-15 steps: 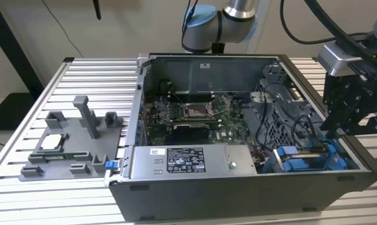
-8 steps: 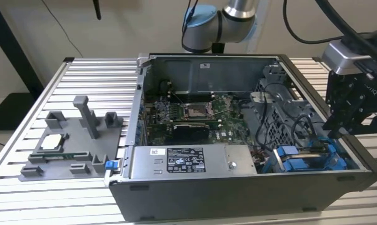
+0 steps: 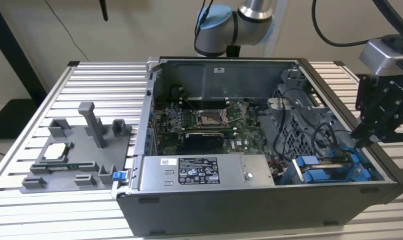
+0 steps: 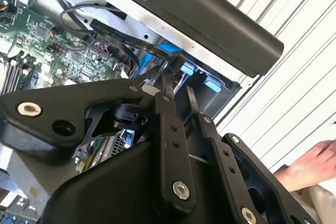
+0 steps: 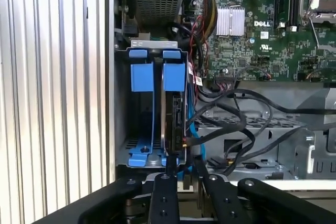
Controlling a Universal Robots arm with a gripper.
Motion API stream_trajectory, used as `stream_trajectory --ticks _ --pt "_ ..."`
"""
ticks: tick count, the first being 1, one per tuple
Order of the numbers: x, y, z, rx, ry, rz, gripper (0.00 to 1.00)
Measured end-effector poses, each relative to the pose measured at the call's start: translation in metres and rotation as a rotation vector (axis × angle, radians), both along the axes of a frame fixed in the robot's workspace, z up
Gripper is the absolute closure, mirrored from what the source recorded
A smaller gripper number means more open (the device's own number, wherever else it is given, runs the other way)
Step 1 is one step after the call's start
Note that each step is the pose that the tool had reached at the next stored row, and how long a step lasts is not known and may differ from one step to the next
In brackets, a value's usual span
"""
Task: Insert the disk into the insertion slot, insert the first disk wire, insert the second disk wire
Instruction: 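Insert the first disk wire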
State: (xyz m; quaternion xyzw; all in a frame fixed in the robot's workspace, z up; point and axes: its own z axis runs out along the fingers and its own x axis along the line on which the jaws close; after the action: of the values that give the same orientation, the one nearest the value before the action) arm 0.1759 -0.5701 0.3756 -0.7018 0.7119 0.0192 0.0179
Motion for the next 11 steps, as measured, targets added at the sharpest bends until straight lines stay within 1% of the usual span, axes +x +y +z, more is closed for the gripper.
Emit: stream_trajectory --ticks 4,7,9,10,11 --pt "0.004 0.0000 -0.0001 0.0002 0.0006 0.000 0.00" --pt "0.010 0.0000 -0.0027 0.0019 0.0021 0.000 0.00" --pt "0.014 0.0000 -0.0047 0.0052 0.0039 0.000 0.00" --pt "0.016 0.0000 -0.0056 0.0082 0.0048 0.000 0.00" --pt "0.017 0.0000 -0.0061 0.0131 0.0059 0.000 0.00"
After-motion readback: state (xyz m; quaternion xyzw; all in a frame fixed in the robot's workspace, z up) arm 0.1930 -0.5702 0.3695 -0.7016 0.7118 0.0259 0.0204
